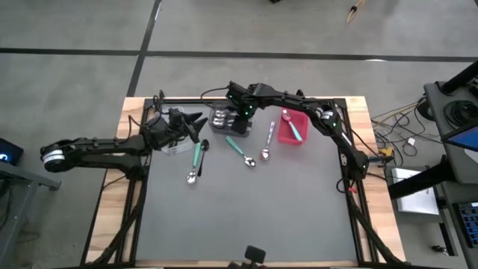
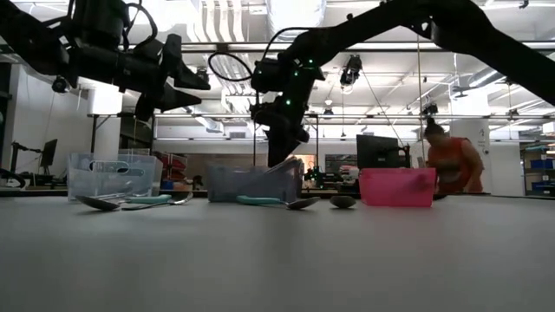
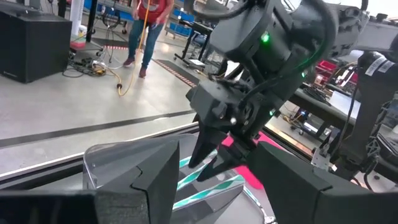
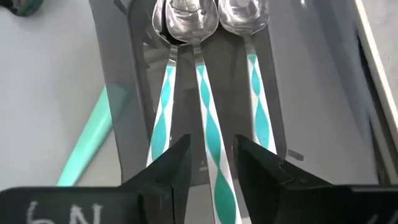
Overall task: Sort silverware by color (type)
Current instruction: Put the right green spoon into the red bin
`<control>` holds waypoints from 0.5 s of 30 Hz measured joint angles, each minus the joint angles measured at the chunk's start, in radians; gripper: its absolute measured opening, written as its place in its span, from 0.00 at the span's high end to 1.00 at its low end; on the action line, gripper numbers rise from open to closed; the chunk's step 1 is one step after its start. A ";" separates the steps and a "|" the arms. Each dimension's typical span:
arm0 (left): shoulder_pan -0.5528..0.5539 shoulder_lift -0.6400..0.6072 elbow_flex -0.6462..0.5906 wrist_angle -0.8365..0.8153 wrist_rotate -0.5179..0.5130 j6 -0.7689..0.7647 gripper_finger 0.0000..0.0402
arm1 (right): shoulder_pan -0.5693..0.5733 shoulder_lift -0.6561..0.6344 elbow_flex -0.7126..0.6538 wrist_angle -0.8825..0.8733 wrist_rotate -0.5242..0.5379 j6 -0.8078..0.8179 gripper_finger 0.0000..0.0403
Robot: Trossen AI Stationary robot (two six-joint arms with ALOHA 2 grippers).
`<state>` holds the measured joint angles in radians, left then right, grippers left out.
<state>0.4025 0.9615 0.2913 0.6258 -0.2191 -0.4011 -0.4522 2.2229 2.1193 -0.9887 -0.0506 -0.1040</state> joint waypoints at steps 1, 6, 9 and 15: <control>-0.005 0.000 0.000 -0.002 0.000 0.000 0.51 | 0.000 -0.008 0.000 -0.002 0.000 0.000 0.72; -0.054 0.000 0.000 -0.033 0.000 -0.006 0.51 | 0.005 -0.060 0.000 -0.002 0.001 0.026 0.75; -0.097 0.000 0.000 -0.066 0.001 -0.014 0.51 | 0.016 -0.090 -0.001 -0.003 0.001 0.027 0.77; -0.195 0.000 0.000 -0.108 0.001 -0.036 0.51 | 0.056 -0.161 -0.007 -0.016 -0.001 0.037 0.82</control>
<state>0.2076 0.9619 0.2909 0.5179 -0.2184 -0.4374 -0.3962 2.0621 2.1119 -1.0046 -0.0514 -0.0673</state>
